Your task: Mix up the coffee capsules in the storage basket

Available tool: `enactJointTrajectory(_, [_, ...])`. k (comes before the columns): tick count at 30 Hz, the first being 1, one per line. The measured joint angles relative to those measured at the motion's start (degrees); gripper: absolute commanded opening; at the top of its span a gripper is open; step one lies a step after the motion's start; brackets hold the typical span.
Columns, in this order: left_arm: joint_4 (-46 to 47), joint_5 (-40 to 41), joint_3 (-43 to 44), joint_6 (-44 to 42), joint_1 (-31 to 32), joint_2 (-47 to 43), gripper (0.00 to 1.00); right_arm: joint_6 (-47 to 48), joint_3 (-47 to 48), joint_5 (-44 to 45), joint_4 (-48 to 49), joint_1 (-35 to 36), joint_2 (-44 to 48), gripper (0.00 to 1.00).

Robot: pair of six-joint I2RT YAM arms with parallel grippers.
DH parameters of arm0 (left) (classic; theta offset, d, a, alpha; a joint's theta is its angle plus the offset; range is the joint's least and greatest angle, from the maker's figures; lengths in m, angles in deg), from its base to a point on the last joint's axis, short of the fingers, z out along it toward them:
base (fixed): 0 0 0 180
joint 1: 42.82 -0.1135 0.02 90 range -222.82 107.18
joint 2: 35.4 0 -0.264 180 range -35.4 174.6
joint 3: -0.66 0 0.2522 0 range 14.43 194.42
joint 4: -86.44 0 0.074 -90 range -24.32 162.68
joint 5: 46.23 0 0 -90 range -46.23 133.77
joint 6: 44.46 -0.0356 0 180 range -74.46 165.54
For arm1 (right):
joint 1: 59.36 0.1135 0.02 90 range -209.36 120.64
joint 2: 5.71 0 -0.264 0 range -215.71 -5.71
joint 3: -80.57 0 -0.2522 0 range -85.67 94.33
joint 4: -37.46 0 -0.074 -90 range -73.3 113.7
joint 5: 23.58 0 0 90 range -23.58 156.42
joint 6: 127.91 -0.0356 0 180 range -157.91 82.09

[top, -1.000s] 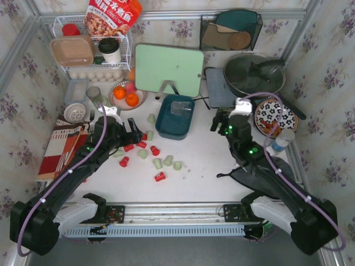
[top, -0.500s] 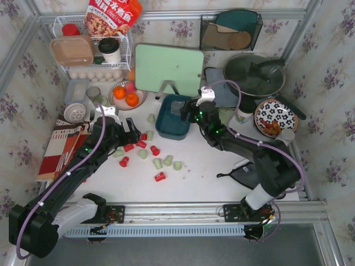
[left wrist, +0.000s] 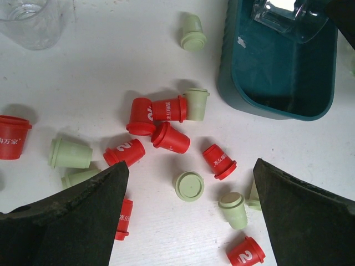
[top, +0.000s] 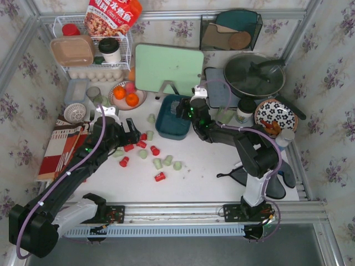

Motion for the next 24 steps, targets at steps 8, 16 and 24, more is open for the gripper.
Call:
enactJointTrajectory(8, [0.0, 0.0, 0.0, 0.3, 0.0, -0.2, 0.97, -1.4, 1.7, 2.7, 0.2, -0.7, -4.2, 0.73])
enactJointTrajectory(16, [-0.1, 0.0, 0.0, 0.4, 0.1, -0.2, 0.97, -1.6, 4.9, 0.9, 2.3, -3.0, -8.8, 0.72])
enactJointTrajectory(24, [-0.1, -0.1, 0.2, 0.5, 0.1, -0.2, 0.97, -1.5, 5.4, -0.5, 5.8, -2.7, -10.9, 0.65])
